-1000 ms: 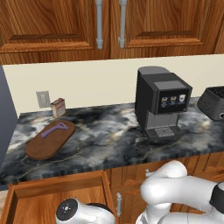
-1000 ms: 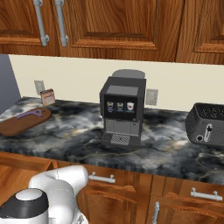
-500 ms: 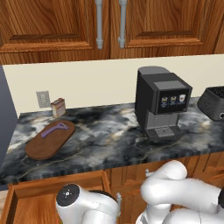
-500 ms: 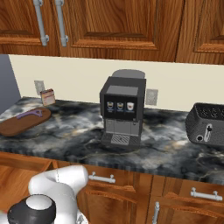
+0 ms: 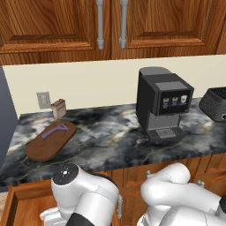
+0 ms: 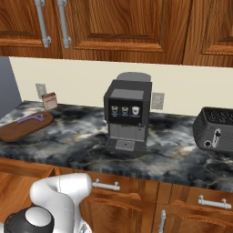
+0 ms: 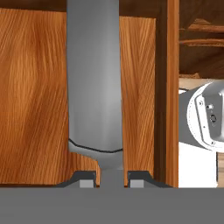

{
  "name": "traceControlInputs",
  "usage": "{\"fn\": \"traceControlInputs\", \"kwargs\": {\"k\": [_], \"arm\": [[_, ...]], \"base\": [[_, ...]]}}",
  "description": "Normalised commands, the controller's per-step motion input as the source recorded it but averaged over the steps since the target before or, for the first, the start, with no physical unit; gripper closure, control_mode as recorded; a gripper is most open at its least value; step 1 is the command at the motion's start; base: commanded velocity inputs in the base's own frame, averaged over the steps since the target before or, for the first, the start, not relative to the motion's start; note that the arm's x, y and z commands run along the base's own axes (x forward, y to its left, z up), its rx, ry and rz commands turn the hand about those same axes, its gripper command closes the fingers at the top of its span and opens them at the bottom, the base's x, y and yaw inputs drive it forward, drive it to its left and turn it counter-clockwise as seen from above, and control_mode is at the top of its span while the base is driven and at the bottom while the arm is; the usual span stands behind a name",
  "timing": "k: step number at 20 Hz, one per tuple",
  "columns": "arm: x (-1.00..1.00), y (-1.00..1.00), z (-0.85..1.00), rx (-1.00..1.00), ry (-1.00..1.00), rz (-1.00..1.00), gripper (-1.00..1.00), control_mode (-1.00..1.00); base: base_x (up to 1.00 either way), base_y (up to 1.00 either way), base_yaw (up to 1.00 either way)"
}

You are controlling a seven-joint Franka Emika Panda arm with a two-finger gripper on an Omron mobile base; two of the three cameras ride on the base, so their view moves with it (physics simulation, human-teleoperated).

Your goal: Open the drawer on the left and place the cutting tools on the cutting board.

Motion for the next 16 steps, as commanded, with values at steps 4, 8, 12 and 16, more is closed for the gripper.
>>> {"fn": "traceControlInputs", "kwargs": {"k": [4,8,12,16], "arm": [[0.22,0.53,0.60,0.02,0.00,-0.14,1.00,-1.00],[0.37,0.43,0.61,0.01,0.00,-0.16,1.00,-1.00],[0.43,0.09,0.78,0.00,0.01,-0.10,1.00,-1.00],[0.51,0.02,0.62,0.00,0.03,-0.10,1.00,-1.00]], "base": [[0.00,0.00,0.00],[0.00,0.00,0.00],[0.00,0.00,0.00],[0.00,0.00,0.00]]}}
